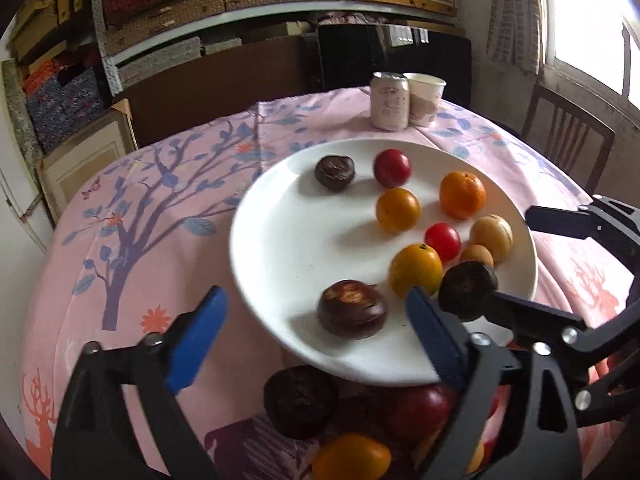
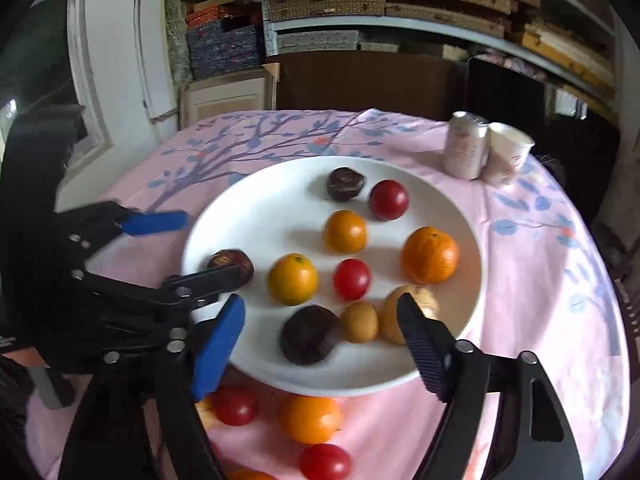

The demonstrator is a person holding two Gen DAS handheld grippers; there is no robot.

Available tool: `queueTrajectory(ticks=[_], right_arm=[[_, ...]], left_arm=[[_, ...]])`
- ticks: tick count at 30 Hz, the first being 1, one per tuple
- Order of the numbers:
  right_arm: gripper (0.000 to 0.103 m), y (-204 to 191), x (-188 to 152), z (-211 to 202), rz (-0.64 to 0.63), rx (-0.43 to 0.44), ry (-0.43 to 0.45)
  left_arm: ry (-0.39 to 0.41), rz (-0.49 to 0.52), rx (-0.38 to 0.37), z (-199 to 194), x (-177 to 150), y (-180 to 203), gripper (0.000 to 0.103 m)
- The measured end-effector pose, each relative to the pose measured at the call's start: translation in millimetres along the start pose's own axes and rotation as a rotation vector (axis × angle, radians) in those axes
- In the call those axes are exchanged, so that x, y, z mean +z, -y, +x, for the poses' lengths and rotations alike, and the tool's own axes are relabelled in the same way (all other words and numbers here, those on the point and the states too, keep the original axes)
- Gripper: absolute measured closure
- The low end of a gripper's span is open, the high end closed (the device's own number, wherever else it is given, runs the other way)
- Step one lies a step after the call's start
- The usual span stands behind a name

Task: Organize fruits
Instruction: 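Carry both mangosteens over the white plate and open both tools, then grasp an orange with the left tool while the right tool grasps a red tomato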

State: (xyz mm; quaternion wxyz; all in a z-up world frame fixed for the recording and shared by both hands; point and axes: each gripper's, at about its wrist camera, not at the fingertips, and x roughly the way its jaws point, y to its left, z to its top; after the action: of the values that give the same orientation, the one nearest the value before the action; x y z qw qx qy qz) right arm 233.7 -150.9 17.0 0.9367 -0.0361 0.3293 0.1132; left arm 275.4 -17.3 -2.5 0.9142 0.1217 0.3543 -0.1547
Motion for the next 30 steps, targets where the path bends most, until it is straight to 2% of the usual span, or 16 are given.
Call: queueTrajectory(ticks=[2, 5, 8, 10, 13, 17, 20, 23, 25, 26, 27, 28, 29, 30], right_arm=[[0.011, 2, -3, -7, -0.025, 0.019, 0.014], [0.010, 7, -11, -29, -0.016, 0.021, 0.018], [0.004, 15, -31, -58, -0.009, 0.015, 0.044], [0.004, 21, -48, -69, 0.009, -0.014, 0.019], [0.004, 29, -73, -80, 0.037, 0.002, -0.042], [0.004, 30, -90, -90, 0.020, -0.014, -0.049], [0.004, 27, -98, -84, 0.000, -0.002, -0.069], [0.004, 17, -104, -69, -0.050, -0.068, -0.092], [0.005, 10, -106, -59, -0.092, -0.055, -0.144], [0.008, 7, -107, -54, -0.110, -0.055, -0.167], [0.024, 4, -107, -51, -0.124, -0.046, -0.182], [0.034, 1, -108, -48, -0.142, -0.014, -0.196], [0.057, -2, -108, -49, -0.152, 0.033, -0.190], [0.075, -5, -107, -50, -0.158, 0.040, -0.187]], left_arm=[[-0.001, -0.004, -0.028, -7, -2, -5, 0.005], [-0.008, -0.039, -0.023, -26, -13, -13, 0.005], [-0.057, -0.054, -0.025, -44, -34, -17, 0.005], [-0.084, -0.049, -0.023, -56, -50, -18, 0.005], [-0.111, -0.008, -0.029, -67, -72, -12, 0.005], [-0.120, 0.053, 0.013, -65, -82, -2, 0.005], [-0.125, 0.043, 0.002, -56, -80, -2, 0.005], [-0.138, 0.027, 0.006, -41, -75, -1, 0.005], [-0.139, 0.027, -0.007, -34, -72, 0, 0.005], [-0.154, 0.012, -0.034, -30, -71, -2, 0.020], [-0.187, -0.018, -0.084, -25, -72, -5, 0.039], [-0.216, -0.062, -0.130, -21, -74, -9, 0.054], [-0.182, -0.063, -0.131, -24, -75, -8, 0.062], [-0.194, -0.034, -0.131, -24, -76, -5, 0.062]])
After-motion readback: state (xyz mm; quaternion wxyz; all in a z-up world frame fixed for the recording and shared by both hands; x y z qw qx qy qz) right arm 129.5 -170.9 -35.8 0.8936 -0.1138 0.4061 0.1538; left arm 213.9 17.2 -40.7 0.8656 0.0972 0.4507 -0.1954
